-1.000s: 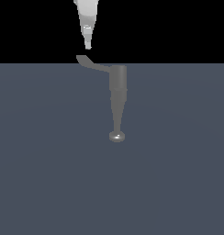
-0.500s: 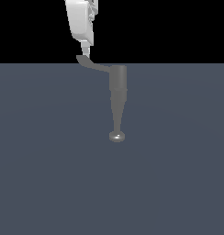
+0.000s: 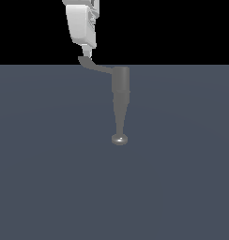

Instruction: Turn on the faucet by rotating a designated handle.

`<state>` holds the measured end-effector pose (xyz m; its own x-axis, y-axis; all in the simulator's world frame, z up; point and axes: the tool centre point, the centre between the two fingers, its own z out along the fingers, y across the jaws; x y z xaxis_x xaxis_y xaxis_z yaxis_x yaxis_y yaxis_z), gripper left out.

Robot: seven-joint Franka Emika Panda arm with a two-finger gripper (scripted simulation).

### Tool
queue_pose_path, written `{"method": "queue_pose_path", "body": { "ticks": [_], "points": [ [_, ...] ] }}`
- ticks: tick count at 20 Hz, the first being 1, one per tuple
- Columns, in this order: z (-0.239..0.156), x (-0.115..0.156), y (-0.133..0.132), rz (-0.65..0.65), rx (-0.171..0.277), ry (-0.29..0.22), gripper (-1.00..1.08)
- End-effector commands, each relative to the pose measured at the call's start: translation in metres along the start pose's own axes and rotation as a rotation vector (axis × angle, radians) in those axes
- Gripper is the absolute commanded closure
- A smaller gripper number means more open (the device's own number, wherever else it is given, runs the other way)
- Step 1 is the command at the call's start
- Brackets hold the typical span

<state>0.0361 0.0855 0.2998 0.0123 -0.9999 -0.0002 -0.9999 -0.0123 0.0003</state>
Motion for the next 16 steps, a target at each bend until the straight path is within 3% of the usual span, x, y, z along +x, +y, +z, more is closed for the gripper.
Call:
{"method": "queue_pose_path", "body": {
  "ticks": [1,16],
  "points": [
    [0.000,0.000,0.003,0.000,0.000,0.000,1.08],
    [0.000,0.001,0.046,0.000,0.000,0.000,1.08]
  ]
}}
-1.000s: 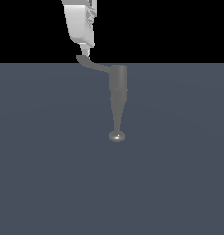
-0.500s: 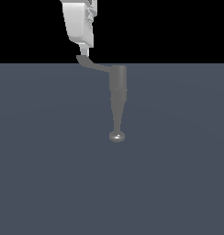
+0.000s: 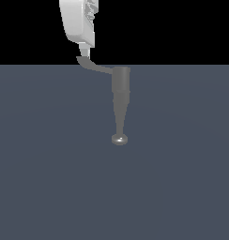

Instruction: Turn on the faucet by rotating a designated handle.

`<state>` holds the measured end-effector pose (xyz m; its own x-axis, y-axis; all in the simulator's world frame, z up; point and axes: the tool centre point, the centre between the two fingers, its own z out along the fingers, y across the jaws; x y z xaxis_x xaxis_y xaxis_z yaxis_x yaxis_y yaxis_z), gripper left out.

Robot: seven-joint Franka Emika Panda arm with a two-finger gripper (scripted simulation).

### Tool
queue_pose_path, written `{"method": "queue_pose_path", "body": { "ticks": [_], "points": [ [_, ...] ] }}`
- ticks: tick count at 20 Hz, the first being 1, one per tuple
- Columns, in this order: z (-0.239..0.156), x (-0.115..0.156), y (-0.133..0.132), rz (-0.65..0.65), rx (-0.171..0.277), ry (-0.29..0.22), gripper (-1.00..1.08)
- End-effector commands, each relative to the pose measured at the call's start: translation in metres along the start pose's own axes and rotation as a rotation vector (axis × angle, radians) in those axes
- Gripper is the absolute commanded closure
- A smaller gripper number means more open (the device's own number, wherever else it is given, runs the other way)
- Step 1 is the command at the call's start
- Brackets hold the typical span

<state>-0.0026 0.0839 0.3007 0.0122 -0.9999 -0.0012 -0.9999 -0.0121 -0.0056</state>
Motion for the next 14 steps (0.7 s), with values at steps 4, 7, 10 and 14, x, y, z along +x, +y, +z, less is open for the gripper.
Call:
{"method": "queue_pose_path", "body": {
  "ticks": [4,7,10,14],
  "points": [
    [0.001,0.001,0.019,0.000,-0.006,0.001,1.08],
    [0.001,0.001,0.028,0.000,-0.006,0.001,1.08],
    [0.001,0.001,0.037,0.000,-0.006,0.001,1.08],
    [0.001,0.002,0.046,0.000,-0.006,0.001,1.08]
  ]
}}
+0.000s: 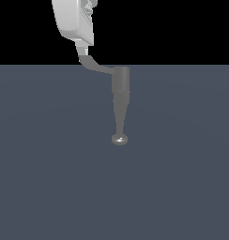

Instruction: Turn on the faucet by rotating a designated handle.

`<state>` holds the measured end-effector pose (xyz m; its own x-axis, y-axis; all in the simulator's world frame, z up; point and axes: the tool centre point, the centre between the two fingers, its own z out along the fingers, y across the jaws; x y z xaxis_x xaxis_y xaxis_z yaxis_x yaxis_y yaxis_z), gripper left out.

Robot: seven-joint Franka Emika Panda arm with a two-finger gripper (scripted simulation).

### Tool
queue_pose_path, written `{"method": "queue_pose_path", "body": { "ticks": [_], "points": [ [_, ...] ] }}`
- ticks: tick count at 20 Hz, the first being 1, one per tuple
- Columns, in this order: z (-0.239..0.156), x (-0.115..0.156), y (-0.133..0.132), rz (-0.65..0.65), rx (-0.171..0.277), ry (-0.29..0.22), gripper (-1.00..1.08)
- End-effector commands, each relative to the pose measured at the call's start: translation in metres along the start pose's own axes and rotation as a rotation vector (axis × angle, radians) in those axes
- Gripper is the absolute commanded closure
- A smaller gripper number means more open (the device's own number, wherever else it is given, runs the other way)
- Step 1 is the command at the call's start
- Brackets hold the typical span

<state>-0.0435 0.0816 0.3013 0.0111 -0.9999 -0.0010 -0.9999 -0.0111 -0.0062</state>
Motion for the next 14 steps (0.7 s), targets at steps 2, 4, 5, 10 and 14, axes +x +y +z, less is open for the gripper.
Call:
{"method": "queue_pose_path", "body": {
  "ticks": [2,4,5,10,14],
  "points": [
    [0.000,0.003,0.003,0.000,0.000,0.000,1.08],
    [0.000,0.008,0.008,0.000,-0.001,0.000,1.08],
    [0.000,0.011,0.011,0.000,-0.001,0.000,1.08],
    [0.000,0.024,0.025,0.000,-0.002,0.001,1.08],
    [0.001,0.036,0.037,0.000,-0.003,0.001,1.08]
  ]
}}
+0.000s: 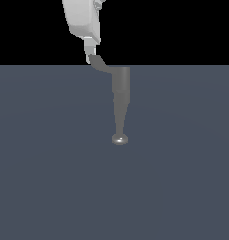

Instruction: Turn on the faucet by rotating a designated handle.

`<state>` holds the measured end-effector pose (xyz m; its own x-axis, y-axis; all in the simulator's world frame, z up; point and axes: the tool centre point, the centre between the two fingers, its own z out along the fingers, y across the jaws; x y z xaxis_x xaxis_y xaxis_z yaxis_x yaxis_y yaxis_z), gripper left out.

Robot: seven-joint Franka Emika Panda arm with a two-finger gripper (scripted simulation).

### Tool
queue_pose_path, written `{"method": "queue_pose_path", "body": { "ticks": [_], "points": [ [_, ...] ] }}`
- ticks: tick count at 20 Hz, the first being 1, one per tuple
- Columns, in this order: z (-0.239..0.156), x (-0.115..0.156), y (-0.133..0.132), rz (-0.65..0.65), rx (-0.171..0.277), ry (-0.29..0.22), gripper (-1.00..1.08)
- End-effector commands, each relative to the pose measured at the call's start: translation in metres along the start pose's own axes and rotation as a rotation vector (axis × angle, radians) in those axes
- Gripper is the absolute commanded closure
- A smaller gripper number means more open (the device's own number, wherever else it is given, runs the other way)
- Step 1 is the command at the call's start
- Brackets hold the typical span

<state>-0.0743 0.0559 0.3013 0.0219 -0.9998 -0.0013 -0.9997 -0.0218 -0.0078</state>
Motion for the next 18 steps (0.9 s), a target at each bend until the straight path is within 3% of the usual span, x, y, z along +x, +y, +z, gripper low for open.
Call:
{"method": "queue_pose_path", "body": {
  "ticks": [1,10,12,18],
  "points": [
    [0.001,0.013,0.009,0.011,-0.005,0.001,1.08],
    [0.001,0.038,0.035,0.011,-0.008,0.001,1.08],
    [0.000,0.032,0.031,0.003,-0.002,0.001,1.08],
    [0.000,0.069,0.031,0.006,-0.004,0.001,1.08]
  ]
}}
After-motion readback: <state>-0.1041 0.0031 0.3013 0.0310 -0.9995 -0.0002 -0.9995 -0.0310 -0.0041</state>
